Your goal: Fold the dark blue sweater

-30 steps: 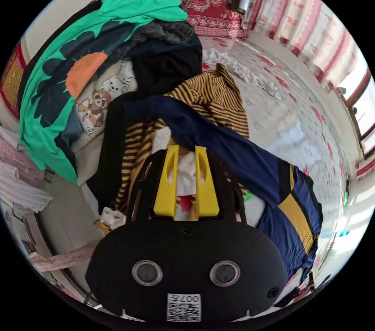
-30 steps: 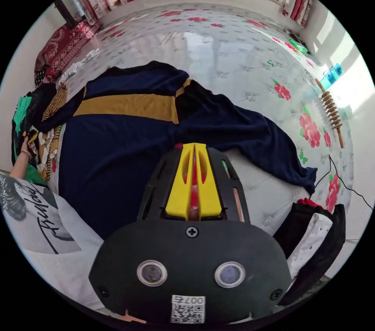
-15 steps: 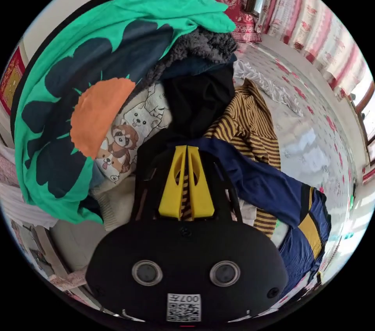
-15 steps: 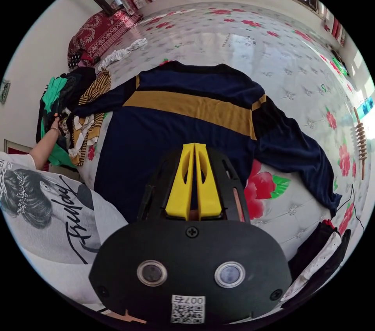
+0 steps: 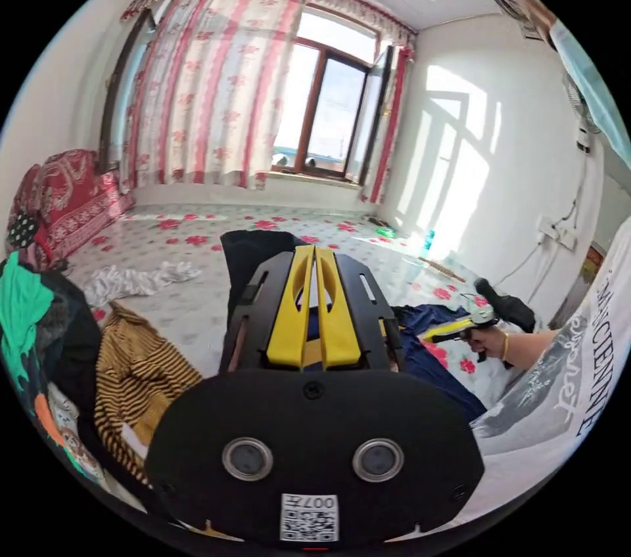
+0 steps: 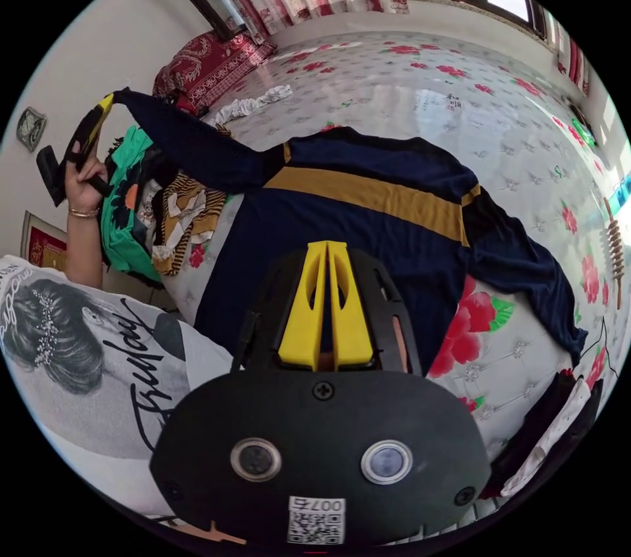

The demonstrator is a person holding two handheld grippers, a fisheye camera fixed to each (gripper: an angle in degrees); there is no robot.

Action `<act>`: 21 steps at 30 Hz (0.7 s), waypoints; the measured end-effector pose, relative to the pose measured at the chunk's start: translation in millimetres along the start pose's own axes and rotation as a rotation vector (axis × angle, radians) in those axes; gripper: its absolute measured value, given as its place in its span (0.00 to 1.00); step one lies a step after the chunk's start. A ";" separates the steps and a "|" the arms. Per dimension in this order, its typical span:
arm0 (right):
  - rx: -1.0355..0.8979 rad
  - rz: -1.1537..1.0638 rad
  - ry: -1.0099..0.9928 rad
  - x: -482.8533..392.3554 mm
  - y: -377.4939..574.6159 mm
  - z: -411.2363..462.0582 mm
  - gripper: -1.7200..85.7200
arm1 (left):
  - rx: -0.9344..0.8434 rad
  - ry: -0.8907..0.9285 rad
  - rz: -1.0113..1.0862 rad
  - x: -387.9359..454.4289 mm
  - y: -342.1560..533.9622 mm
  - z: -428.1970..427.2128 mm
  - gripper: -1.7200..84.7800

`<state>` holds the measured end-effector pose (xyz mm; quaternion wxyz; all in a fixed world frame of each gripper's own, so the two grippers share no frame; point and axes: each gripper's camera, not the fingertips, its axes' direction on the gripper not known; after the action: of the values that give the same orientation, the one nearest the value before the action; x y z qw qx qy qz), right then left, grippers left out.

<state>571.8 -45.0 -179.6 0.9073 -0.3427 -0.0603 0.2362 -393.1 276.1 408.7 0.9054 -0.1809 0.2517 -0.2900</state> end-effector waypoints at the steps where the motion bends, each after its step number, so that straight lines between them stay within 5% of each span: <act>1: 0.009 0.000 0.009 -0.8 7.2 -3.2 0.02 | -0.044 0.129 0.063 34.2 8.0 32.4 0.02; 4: 0.010 0.043 0.027 8.5 30.0 -5.5 0.02 | -0.261 0.403 0.203 114.9 51.4 114.3 0.05; 6: -0.001 0.101 0.016 20.9 45.8 -3.1 0.02 | -0.432 0.421 0.270 152.6 87.8 150.6 0.09; 11: -0.040 0.241 -0.046 52.8 90.2 14.6 0.02 | -0.665 0.307 0.293 167.5 161.1 169.0 0.08; 21: -0.137 0.109 0.063 75.2 67.1 62.2 0.05 | -0.916 -0.153 -0.105 17.8 204.2 178.5 0.03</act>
<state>595.2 71.1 -180.0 0.8690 -0.4139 -0.0288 0.2697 -191.8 454.0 449.9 0.7325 -0.5953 0.2767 -0.1803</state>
